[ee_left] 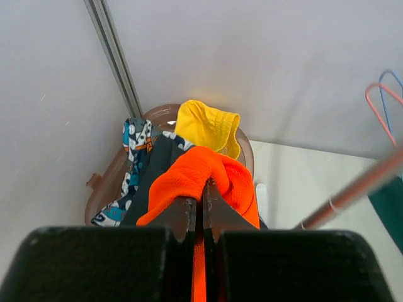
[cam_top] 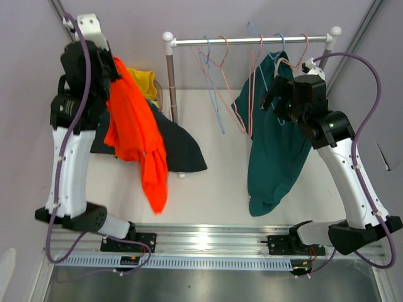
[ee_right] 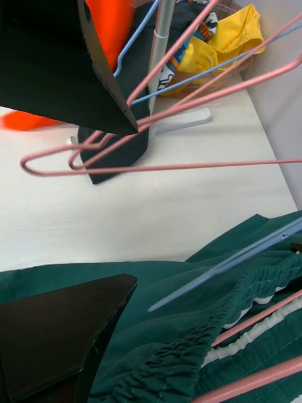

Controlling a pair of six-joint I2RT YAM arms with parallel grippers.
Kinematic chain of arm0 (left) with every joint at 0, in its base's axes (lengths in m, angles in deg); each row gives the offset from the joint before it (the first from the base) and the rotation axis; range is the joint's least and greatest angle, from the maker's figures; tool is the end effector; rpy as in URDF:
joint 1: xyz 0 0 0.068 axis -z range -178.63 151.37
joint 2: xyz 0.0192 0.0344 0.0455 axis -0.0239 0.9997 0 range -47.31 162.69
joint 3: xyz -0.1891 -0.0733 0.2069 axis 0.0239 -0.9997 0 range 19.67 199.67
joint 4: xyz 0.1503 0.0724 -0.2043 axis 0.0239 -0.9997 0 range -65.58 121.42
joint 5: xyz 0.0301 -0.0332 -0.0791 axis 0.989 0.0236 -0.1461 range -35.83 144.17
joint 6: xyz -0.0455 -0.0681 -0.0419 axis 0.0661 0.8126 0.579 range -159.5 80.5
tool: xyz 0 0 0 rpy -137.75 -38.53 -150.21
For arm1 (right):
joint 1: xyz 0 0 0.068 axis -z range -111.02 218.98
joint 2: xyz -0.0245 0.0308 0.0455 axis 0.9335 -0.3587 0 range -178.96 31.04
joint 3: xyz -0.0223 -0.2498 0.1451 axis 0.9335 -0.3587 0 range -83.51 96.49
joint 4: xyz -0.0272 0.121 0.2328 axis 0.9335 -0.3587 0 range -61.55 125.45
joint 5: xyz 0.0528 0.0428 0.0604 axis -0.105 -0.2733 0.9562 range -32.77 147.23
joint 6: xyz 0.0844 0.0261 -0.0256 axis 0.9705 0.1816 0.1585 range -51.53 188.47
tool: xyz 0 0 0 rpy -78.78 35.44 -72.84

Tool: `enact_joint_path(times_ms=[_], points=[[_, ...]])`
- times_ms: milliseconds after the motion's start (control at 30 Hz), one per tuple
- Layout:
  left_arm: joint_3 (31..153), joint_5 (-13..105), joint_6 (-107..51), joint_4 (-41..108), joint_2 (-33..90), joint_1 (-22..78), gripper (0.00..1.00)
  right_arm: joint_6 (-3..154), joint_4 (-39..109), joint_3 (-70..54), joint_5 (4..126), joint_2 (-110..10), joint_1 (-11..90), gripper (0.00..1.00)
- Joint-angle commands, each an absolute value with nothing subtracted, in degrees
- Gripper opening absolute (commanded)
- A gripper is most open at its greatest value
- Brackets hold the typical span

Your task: Remove the shorts from the hanger

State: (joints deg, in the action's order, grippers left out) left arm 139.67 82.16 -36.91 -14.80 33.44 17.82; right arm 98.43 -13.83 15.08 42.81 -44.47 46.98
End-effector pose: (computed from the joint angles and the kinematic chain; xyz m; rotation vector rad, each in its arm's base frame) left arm 0.2741 -0.0405 0.5765 -0.1613 1.6729 0.1631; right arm 0.2783 0.0903 0.4702 0.2989 2.0051 0.3213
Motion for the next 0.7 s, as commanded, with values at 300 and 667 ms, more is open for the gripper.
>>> enact_joint_path(times_ms=[300,667], points=[[169.3,76.9,-37.2,-7.2,58.3,0.0,0.03,98.4,-9.9,3.1,45.8,-36.4,47.3,0.99],[165.5,77.1,-33.9,-10.8,68.1,-0.2,0.99,99.7,-11.7,2.8,46.5,-32.3,47.3,0.99]])
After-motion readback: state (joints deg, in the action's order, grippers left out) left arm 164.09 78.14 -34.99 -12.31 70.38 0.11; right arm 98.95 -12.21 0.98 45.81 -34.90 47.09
